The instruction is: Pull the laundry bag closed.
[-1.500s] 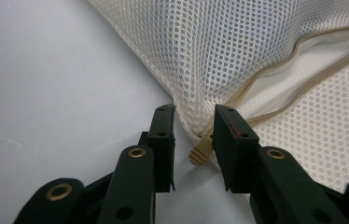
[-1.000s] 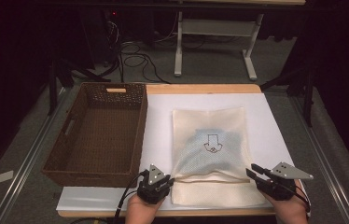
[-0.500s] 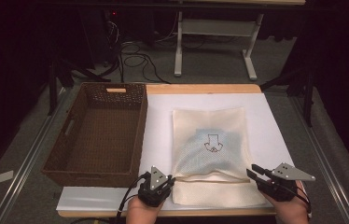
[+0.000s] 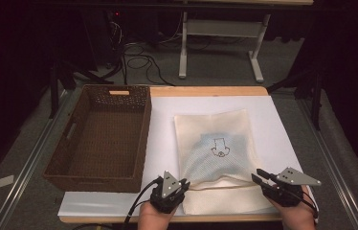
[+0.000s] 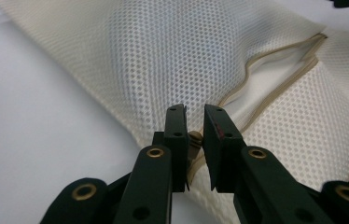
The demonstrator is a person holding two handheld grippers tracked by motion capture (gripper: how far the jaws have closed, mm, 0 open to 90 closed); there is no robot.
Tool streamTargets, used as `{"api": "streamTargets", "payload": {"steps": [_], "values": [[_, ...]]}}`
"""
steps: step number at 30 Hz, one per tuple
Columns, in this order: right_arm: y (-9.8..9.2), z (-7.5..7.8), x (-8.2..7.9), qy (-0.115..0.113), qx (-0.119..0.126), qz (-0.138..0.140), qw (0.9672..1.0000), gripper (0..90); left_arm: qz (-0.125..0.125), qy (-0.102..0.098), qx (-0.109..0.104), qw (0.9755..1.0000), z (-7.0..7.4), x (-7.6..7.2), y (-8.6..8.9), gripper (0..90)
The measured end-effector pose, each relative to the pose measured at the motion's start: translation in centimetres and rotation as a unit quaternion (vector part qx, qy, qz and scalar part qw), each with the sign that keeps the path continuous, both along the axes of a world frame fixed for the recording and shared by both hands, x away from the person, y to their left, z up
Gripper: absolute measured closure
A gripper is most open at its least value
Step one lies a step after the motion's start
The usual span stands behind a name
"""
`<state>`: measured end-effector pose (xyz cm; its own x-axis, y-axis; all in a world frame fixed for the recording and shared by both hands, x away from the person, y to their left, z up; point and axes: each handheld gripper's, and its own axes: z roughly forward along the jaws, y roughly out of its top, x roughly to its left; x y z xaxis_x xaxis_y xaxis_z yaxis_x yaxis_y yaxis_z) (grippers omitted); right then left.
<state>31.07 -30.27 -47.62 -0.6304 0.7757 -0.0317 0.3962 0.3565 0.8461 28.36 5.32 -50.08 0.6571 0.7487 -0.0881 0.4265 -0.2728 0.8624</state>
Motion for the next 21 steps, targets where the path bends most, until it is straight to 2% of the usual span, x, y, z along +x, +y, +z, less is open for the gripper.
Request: {"api": "streamTargets", "payload": {"steps": [3, 6, 8, 9, 10, 14, 15, 17, 20, 21], "values": [[0.1, 0.0, 0.1, -0.003, -0.004, 0.004, 1.0000, 68.8, -0.007, -0.013, -0.014, 0.9998, 0.3, 0.1, -0.1, 75.6], [0.1, 0.0, 0.2, -0.003, -0.004, 0.006, 1.0000, 68.8, 0.015, -0.015, -0.023, 0.9995, 0.5, 0.0, 0.9, 68.6], [0.1, 0.0, 0.2, -0.003, -0.003, 0.005, 1.0000, 68.8, 0.037, 0.000, -0.019, 0.9991, 0.3, -0.3, 1.7, 64.0], [0.0, 0.0, 0.1, -0.003, -0.002, 0.005, 1.0000, 68.8, 0.036, 0.012, -0.019, 0.9991, 0.2, -0.4, 1.8, 61.6], [0.0, 0.0, 0.1, -0.003, -0.002, 0.006, 1.0000, 68.8, 0.038, 0.035, -0.009, 0.9986, -0.1, -0.5, 1.9, 59.3], [0.2, 0.0, 0.1, -0.002, 0.000, 0.005, 1.0000, 68.8, 0.031, 0.072, 0.017, 0.9968, -1.1, -0.8, 1.3, 50.5], [0.2, 0.0, 0.1, -0.002, -0.001, 0.007, 1.0000, 68.8, 0.029, 0.076, 0.020, 0.9965, -1.3, -0.7, 1.2, 49.2], [0.3, 0.0, 0.1, -0.002, -0.002, 0.006, 1.0000, 68.8, 0.032, 0.087, 0.013, 0.9956, -1.6, -0.5, 1.0, 47.5], [0.5, 0.0, 0.0, -0.003, -0.002, 0.008, 1.0000, 68.8, 0.042, 0.095, 0.032, 0.9941, -2.2, -0.2, 0.6, 47.1], [0.5, 0.1, 0.0, -0.006, -0.003, 0.010, 0.9999, 68.8, 0.043, 0.088, 0.034, 0.9946, -2.3, -0.3, 0.5, 49.1]]}}
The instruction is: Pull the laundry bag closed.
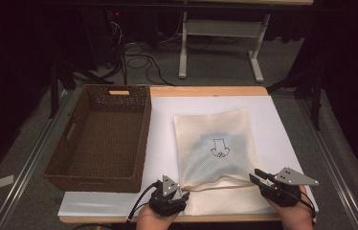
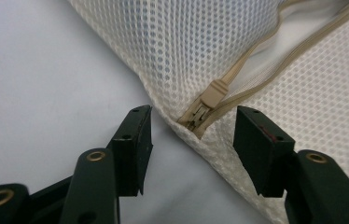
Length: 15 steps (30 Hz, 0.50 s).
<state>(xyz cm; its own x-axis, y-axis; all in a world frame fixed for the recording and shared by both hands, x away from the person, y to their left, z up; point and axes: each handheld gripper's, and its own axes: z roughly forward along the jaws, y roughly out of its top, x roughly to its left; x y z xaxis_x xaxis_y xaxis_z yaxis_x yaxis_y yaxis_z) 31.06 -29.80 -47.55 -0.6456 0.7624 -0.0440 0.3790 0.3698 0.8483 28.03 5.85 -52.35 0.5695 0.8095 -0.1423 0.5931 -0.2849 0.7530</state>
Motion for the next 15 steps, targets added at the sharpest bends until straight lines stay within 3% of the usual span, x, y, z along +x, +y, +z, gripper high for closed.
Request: {"api": "streamTargets", "payload": {"steps": [5, 7, 9, 15], "values": [[0.3, 0.0, -0.1, 0.003, 0.007, 0.003, 1.0000, 68.6, 0.003, -0.008, -0.002, 1.0000, -0.2, -0.3, -0.5, 76.3], [0.7, 0.1, -0.2, 0.003, 0.016, 0.012, 0.9998, 68.5, 0.001, -0.007, 0.000, 1.0000, -0.1, -0.1, -0.4, 82.3], [1.3, 0.3, -0.3, 0.002, 0.017, 0.019, 0.9997, 68.5, 0.002, -0.010, 0.001, 0.9999, 0.1, 0.1, -0.4, 83.4], [3.6, 0.7, -0.6, 0.003, 0.022, 0.048, 0.9986, 68.7, 0.004, -0.055, 0.000, 0.9985, 0.9, -0.3, -0.5, 83.4]]}}
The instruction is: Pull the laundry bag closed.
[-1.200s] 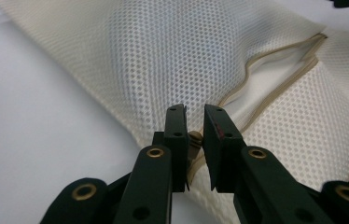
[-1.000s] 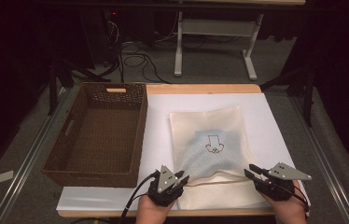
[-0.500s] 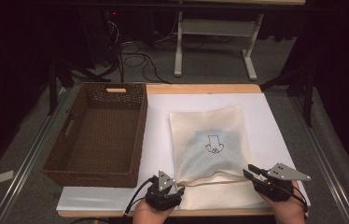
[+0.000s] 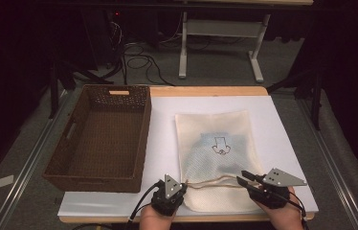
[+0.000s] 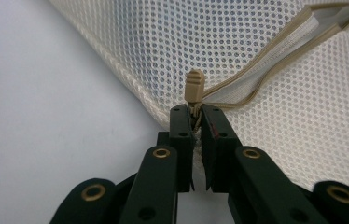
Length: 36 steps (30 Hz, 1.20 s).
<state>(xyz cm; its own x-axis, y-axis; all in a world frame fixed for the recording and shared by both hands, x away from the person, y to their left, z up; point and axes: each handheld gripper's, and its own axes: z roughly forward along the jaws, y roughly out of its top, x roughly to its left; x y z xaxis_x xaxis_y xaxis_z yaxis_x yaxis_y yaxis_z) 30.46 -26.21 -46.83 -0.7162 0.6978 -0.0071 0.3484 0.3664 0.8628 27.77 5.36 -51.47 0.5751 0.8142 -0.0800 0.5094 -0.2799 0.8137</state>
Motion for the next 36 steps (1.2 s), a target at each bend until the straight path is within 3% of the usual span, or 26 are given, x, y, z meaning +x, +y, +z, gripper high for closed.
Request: {"api": "streamTargets", "payload": {"steps": [3, 12, 19, 26, 36], "values": [[1.1, 0.2, 0.0, 0.002, 0.006, 0.013, 0.9999, 68.8, -0.001, -0.015, -0.007, 0.9999, 0.3, -0.2, 0.0, 83.4], [4.4, 0.2, 0.0, 0.010, -0.005, 0.051, 0.9986, 68.9, -0.008, -0.034, 0.001, 0.9994, 0.5, -0.4, -0.2, 83.4], [6.8, 0.0, 0.1, 0.016, -0.005, 0.076, 0.9969, 68.9, -0.020, -0.057, 0.037, 0.9975, 0.5, -0.9, -1.1, 83.4], [9.7, -0.4, 0.3, 0.028, -0.005, 0.102, 0.9944, 68.9, -0.027, -0.061, 0.046, 0.9967, 0.3, -0.9, -1.5, 83.3], [11.7, -1.1, 1.6, 0.054, 0.004, 0.109, 0.9926, 71.9, -0.031, -0.070, 0.050, 0.9958, 0.4, -1.0, -1.6, 83.3]]}}
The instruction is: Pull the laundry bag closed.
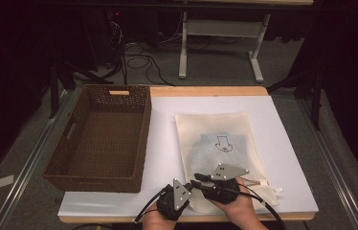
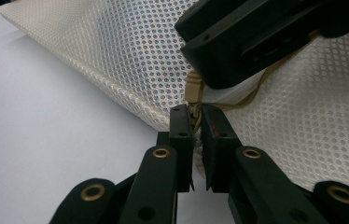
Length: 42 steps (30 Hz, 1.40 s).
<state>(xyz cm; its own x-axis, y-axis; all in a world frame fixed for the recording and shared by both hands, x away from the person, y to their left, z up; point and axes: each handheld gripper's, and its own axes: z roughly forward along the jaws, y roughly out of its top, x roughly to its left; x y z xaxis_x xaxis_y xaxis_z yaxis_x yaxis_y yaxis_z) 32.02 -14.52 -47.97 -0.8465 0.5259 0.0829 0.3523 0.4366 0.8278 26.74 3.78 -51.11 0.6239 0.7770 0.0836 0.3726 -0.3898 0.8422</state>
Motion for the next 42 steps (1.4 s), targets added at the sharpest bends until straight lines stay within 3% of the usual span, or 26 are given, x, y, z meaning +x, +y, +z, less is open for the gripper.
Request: {"api": "streamTargets", "payload": {"steps": [6, 8, 14, 17, 20, 23, 26, 30, 36, 42], "values": [[0.0, -0.3, 0.2, 0.011, 0.000, 0.007, 0.9999, 82.3, 0.000, -0.002, 0.002, 1.0000, 0.0, 0.0, -0.1, 83.2], [-0.1, -0.2, 0.1, 0.009, 0.001, 0.009, 0.9999, 90.0, 0.001, 0.001, -0.001, 1.0000, 0.0, 0.1, 0.0, 82.9], [-0.4, 0.1, 0.0, 0.009, 0.008, 0.005, 0.9999, 88.8, 0.001, -0.003, 0.000, 1.0000, 0.1, 0.0, 0.0, 82.8], [-0.6, 0.1, 0.2, 0.012, 0.021, 0.003, 0.9997, 77.1, 0.000, -0.006, 0.000, 1.0000, 0.1, -0.1, -0.1, 82.9], [-0.5, 0.0, 0.3, 0.014, 0.022, -0.006, 0.9996, 72.5, -0.002, -0.012, -0.001, 0.9999, 0.2, -0.2, -0.1, 82.9], [-0.3, -0.2, 0.6, 0.023, 0.020, -0.007, 0.9995, 72.5, -0.004, -0.015, -0.002, 0.9999, 0.2, -0.2, -0.1, 82.9], [-0.3, -0.4, 0.5, 0.029, 0.025, 0.000, 0.9993, 82.7, -0.008, -0.012, -0.001, 0.9999, 0.1, -0.2, -0.2, 82.9], [-0.3, -0.1, 0.2, 0.021, 0.024, 0.010, 0.9994, 87.8, -0.008, -0.014, 0.000, 0.9999, 0.1, -0.2, -0.3, 82.6], [-0.5, 0.0, 0.0, 0.010, 0.025, 0.010, 0.9996, 88.0, -0.005, 0.000, -0.025, 0.9997, 0.1, 0.0, 0.0, 78.6], [-0.6, 0.3, -0.2, 0.000, 0.030, 0.005, 0.9995, 88.0, -0.003, 0.035, -0.065, 0.9973, 0.0, 0.5, 0.7, 75.2]]}}
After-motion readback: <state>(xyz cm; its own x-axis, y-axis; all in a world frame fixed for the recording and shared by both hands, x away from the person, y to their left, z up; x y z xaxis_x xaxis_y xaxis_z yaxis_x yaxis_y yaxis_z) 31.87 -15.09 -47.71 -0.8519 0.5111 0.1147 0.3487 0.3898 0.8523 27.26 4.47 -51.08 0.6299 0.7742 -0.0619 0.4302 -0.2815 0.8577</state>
